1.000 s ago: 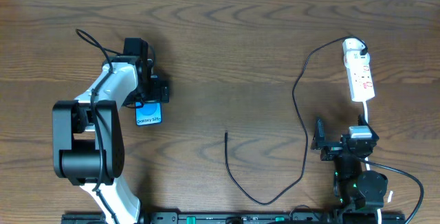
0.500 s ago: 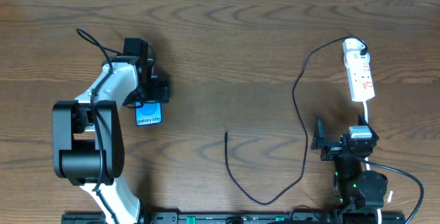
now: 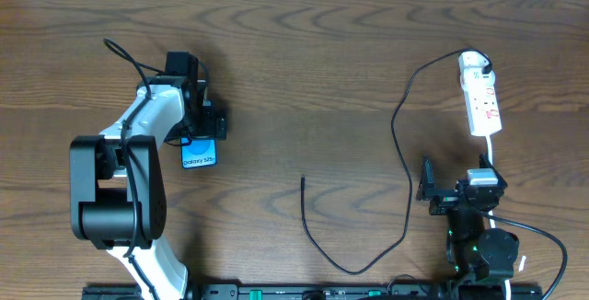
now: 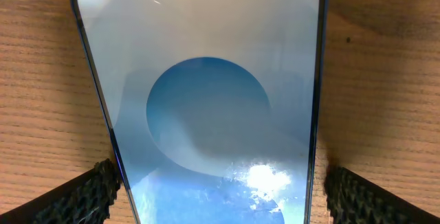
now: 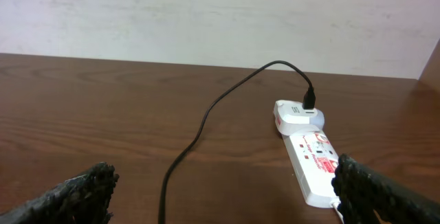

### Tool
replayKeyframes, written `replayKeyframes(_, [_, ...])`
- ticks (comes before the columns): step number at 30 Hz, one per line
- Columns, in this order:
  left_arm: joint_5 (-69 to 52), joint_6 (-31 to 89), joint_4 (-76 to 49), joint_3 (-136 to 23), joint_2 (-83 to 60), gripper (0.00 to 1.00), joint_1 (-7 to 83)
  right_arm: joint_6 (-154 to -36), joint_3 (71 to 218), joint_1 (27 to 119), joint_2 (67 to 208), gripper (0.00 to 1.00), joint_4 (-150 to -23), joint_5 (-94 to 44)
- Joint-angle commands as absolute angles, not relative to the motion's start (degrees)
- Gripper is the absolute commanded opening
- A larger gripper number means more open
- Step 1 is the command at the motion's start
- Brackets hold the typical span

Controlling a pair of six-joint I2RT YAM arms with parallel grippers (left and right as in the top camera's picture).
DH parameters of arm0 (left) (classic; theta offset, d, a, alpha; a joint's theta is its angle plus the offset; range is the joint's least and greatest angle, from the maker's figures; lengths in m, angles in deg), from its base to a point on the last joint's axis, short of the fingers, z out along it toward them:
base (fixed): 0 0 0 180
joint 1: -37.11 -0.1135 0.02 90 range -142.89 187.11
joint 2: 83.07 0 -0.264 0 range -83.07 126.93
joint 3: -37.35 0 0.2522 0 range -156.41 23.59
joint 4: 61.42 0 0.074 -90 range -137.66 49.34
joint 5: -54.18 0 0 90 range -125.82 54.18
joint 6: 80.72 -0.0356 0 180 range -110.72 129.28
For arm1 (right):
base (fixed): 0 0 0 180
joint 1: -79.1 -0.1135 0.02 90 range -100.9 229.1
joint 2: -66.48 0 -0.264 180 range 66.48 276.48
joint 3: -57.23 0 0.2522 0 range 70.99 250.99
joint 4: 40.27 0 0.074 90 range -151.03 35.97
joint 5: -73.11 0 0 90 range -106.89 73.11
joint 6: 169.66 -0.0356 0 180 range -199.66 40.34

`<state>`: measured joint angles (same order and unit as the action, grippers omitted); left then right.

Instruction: Plug charger to phone and switch on socket

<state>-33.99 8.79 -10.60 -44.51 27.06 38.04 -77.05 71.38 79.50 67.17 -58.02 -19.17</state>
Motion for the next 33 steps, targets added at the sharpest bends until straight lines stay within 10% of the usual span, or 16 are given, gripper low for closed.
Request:
replayKeyframes(1, [-35.00,7.39,-9.68,-42.26,28.18,0.98,38.06,-76.35,71.31,79.00,66.82,0.99,-58.26,-18.71])
replayKeyframes(33, [-35.00,7.37,-9.59,-42.26,28.18,0.91,38.06,-76.35,71.31,79.00,66.79,0.99,-58.26,-18.71])
